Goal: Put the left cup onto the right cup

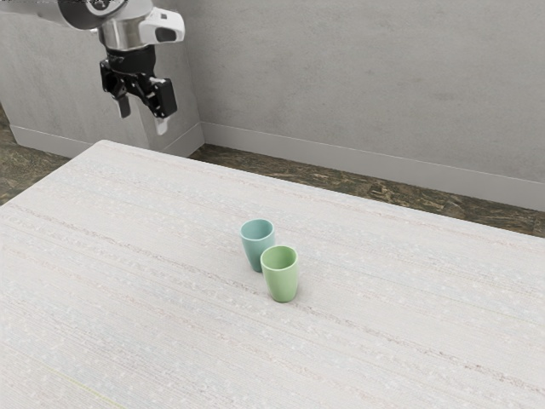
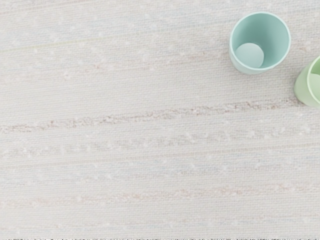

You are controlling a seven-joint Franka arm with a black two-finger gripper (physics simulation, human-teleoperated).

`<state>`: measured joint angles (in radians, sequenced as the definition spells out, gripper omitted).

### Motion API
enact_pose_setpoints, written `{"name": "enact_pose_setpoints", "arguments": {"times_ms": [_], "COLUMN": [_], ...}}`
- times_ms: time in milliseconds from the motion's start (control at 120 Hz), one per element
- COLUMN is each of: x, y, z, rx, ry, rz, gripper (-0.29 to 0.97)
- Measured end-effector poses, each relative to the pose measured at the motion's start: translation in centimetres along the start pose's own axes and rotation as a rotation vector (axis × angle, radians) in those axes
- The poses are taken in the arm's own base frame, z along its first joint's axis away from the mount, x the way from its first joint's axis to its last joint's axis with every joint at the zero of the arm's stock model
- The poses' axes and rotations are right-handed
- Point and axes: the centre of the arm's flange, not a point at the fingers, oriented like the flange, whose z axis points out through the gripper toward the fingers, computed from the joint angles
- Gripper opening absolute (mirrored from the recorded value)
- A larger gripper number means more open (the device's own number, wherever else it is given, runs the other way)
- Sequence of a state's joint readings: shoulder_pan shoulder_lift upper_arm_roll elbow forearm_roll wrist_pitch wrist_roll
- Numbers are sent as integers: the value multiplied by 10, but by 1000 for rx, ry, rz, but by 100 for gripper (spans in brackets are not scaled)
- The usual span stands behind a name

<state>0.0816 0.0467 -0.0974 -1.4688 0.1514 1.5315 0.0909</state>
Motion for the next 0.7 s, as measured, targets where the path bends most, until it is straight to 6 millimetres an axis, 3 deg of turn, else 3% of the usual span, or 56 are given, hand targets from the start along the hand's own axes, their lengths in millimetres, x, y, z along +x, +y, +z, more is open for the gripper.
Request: {"name": "enact_pose_setpoints", "arguments": {"times_ms": [300,700], "x": [12,39], "y": [5,13], "z": [18,56], "rx": [-7,-40], "ry": [1,5], "rz": [7,102], "gripper": [68,68]}}
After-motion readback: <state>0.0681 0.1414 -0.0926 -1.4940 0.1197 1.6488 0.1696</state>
